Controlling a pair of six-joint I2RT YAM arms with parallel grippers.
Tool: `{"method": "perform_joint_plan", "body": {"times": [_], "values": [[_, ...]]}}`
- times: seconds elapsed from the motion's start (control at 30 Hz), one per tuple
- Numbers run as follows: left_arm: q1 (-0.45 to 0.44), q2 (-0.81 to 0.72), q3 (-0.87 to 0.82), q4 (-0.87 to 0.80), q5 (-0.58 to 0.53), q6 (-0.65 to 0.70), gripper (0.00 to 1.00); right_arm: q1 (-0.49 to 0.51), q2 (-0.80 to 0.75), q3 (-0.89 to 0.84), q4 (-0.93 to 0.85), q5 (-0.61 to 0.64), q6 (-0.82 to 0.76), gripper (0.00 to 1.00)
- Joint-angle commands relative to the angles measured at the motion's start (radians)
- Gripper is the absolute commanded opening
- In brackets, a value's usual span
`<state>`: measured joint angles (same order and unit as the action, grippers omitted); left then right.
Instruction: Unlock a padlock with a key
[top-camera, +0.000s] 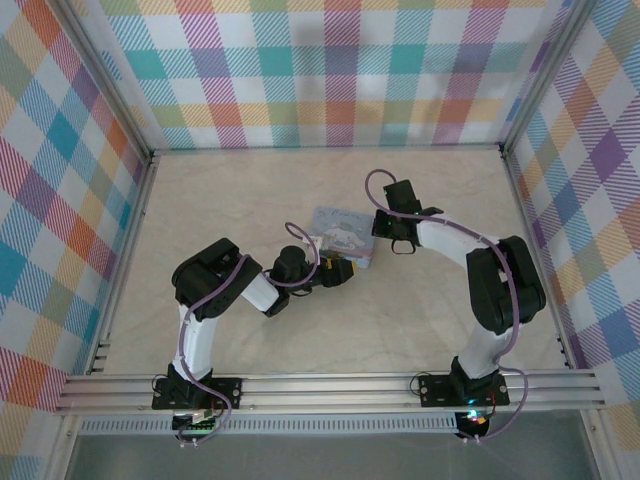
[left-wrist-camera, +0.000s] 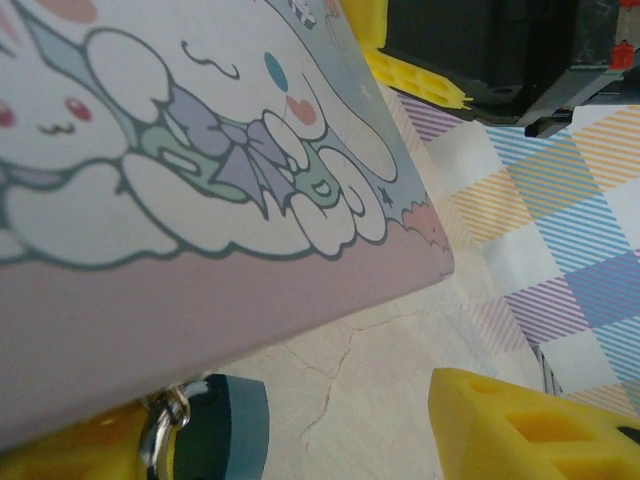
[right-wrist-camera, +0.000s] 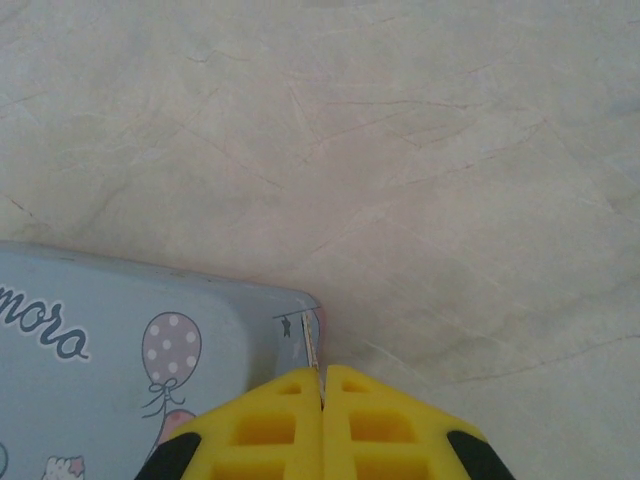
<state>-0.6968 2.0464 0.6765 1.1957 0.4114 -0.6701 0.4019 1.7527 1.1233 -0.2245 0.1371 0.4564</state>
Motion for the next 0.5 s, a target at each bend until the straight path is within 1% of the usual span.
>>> {"method": "perform_joint_plan", "body": {"times": [0.0, 0.23, 0.37, 0.47], "values": [[0.008, 0.044, 0.008, -0.035, 0.006, -0.004, 0.61, 0.023, 0.066, 0.041, -0.038, -0.045, -0.012, 0.0], [0.025, 0.044, -0.04, 0.0, -0.08, -0.032, 0.63, 0.019, 0.109, 0.118, -0.041, -0.051, -0.019, 0.0], [0.045, 0.053, -0.049, 0.032, -0.074, -0.049, 0.62, 0.02, 0.124, 0.142, -0.043, -0.056, -0.021, 0.0], [0.051, 0.054, -0.049, 0.027, -0.081, -0.052, 0.59, 0.02, 0.138, 0.159, -0.046, -0.055, -0.024, 0.0]]}}
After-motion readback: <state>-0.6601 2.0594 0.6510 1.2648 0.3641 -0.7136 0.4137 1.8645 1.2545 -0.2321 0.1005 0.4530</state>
